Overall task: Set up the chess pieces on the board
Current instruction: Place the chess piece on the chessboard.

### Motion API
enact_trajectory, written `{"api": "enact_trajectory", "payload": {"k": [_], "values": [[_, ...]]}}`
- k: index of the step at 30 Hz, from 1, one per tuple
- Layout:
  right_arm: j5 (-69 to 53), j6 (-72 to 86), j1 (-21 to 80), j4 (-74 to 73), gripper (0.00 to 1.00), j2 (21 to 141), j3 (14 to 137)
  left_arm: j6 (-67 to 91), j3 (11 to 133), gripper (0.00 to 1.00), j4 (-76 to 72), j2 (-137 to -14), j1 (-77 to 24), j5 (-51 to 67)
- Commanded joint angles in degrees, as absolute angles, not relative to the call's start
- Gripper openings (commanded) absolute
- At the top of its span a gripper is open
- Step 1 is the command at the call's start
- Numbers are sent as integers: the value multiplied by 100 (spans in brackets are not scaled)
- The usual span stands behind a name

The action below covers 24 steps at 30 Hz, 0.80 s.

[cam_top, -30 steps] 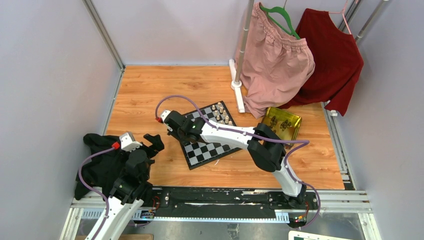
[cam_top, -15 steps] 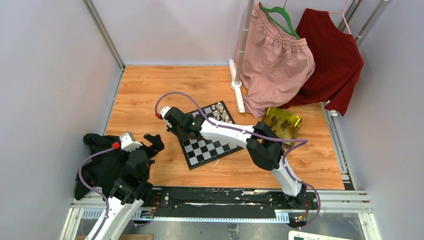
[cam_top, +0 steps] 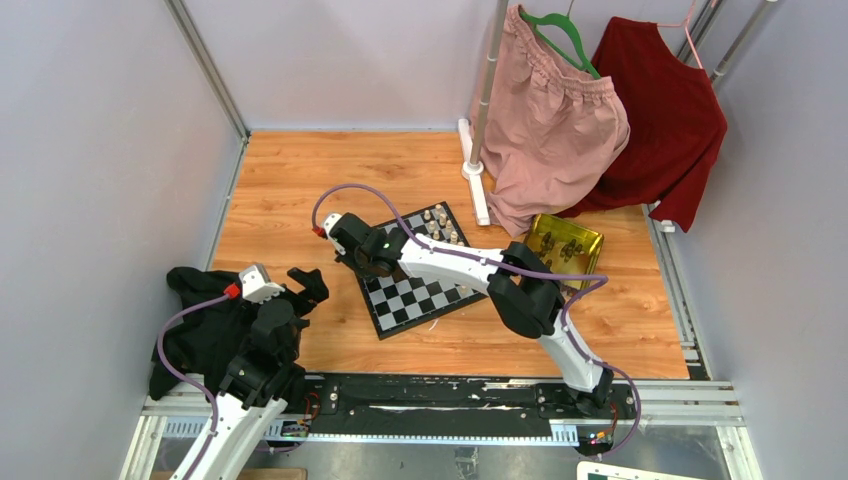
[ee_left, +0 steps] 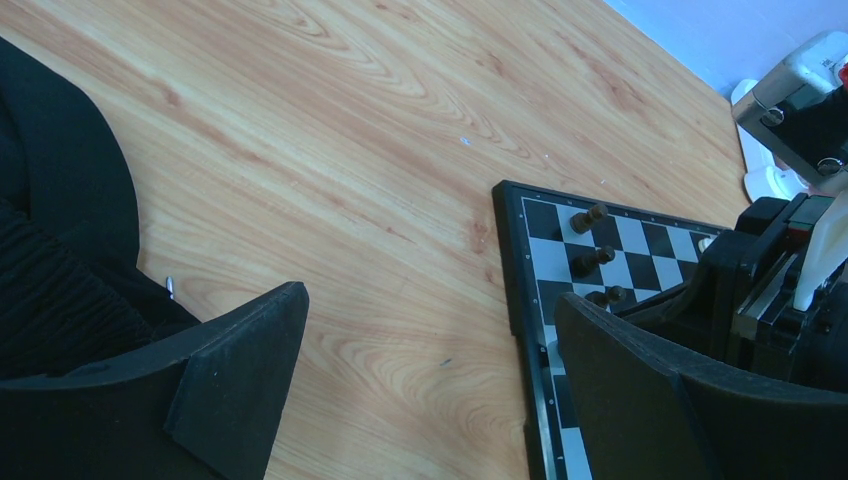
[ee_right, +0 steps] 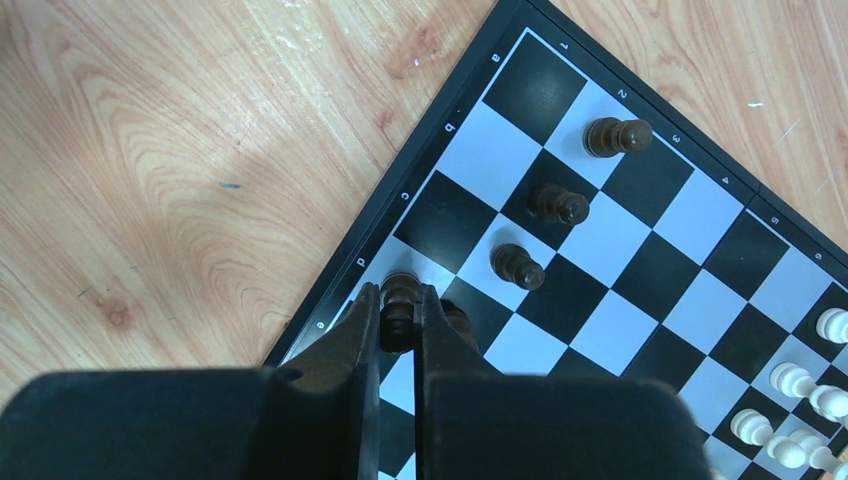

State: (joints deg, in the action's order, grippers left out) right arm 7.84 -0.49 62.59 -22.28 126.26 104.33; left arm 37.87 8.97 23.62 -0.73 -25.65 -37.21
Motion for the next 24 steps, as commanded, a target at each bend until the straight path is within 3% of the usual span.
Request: {"api": "enact_trajectory", "payload": {"k": [1, 8, 18, 24], "values": [[704, -79, 6174, -2269, 0, 12726, 10613, 3694, 814, 100, 2268, 212, -2602, -3716], [712, -53, 6167, -2268, 2, 12718, 10574, 3684, 813, 100, 2259, 209, -2602, -3702], [741, -85, 6168, -2234, 22, 12651, 10557, 3683, 801, 100, 2256, 209, -2602, -3706], [743, -155, 6170, -2213, 26, 12560, 10597, 3688, 808, 100, 2256, 209, -2602, -3708]]}}
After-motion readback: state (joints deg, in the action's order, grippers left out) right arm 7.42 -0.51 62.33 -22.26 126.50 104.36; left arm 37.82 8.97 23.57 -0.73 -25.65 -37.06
